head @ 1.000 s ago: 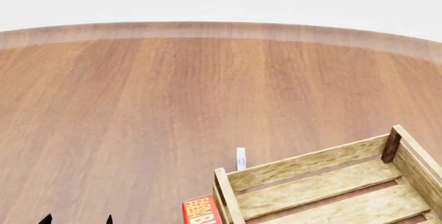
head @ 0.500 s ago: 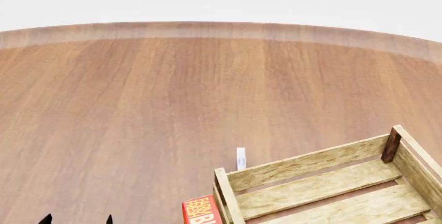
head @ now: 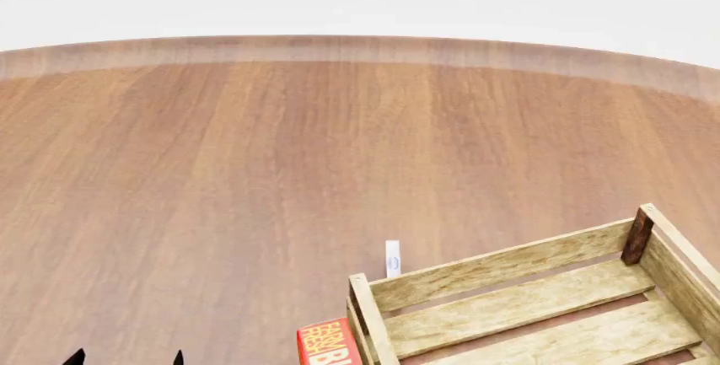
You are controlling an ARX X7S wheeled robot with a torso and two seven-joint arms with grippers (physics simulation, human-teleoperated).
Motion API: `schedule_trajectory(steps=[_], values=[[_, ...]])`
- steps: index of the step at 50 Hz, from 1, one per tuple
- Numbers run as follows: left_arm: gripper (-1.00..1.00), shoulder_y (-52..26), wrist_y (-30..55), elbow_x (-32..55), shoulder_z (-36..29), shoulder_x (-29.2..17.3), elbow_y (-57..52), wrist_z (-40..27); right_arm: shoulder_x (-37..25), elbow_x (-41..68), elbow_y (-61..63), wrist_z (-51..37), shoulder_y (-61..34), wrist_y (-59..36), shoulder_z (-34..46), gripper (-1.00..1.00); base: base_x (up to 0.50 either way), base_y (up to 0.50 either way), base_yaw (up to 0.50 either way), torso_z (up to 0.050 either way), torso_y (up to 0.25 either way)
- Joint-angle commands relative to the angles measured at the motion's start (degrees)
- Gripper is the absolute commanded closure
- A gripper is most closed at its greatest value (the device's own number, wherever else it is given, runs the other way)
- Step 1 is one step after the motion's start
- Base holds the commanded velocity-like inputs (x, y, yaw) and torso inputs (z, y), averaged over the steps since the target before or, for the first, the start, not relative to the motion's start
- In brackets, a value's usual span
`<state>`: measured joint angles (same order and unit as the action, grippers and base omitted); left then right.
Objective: Pick up the tomato sauce, and put it in the wooden tray.
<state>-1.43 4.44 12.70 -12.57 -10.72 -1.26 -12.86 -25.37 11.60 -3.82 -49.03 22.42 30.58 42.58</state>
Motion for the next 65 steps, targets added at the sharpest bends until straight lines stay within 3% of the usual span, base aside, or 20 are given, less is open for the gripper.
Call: schedule_trajectory(steps=[1, 65], values=[[-1.0, 0.1, -2.3, -0.4, -0.3, -0.1, 0.6, 0.4, 0.1, 0.9, 0.6, 0.7, -1.7, -2.4, -0.4, -1.0, 0.0, 0.0, 0.0, 0.0, 0.0], [-1.0, -0.4, -3.7, 0.9, -1.9, -1.3, 1.7, -0.8, 1.5, 8.2, -4.6, 6.6, -8.4, -7.3, -0.2, -1.0, 0.0, 0.0, 0.0, 0.0, 0.0]])
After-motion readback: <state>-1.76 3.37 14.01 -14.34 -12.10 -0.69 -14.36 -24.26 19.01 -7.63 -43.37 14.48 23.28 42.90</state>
